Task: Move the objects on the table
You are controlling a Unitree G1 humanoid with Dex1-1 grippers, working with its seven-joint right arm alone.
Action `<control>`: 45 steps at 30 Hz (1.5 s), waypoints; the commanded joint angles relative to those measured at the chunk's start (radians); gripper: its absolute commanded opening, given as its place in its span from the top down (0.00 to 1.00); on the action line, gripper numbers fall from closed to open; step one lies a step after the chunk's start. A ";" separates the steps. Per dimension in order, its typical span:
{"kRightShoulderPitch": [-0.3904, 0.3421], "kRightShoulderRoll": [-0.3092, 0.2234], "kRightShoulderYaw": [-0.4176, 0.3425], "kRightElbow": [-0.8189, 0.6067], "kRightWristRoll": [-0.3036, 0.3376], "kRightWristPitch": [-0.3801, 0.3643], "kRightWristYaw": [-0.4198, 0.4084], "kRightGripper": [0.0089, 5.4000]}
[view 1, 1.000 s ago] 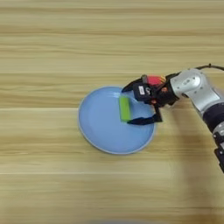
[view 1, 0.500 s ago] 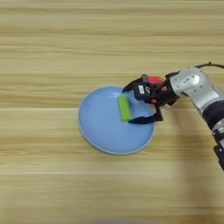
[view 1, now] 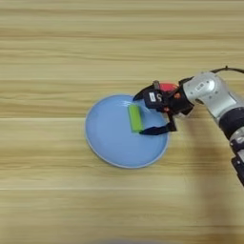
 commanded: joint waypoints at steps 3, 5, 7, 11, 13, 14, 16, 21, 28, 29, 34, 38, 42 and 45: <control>-0.021 0.002 0.033 0.013 -0.051 0.060 -0.022 0.01; -0.022 0.009 0.033 0.019 -0.045 0.083 -0.010 0.01; -0.024 0.019 0.032 0.025 -0.040 0.111 0.003 0.01; -0.027 0.037 0.027 0.023 -0.025 0.167 0.043 0.01; -0.027 0.043 0.024 0.023 -0.017 0.196 0.067 0.01; -0.027 0.047 0.022 0.024 -0.013 0.210 0.077 0.01; -0.027 0.052 0.022 0.026 -0.010 0.229 0.083 0.01; -0.023 0.055 0.022 0.023 -0.010 0.246 0.087 0.01; -0.015 0.055 0.029 0.024 -0.017 0.243 0.071 0.01; -0.013 0.055 0.030 0.023 -0.017 0.242 0.071 0.01; -0.008 0.061 0.027 0.024 -0.015 0.246 0.059 0.08; -0.009 0.068 0.019 0.031 -0.012 0.253 0.035 0.14; -0.007 0.070 0.016 0.033 -0.009 0.253 0.028 0.16; -0.006 0.072 0.013 0.034 -0.007 0.253 0.023 0.16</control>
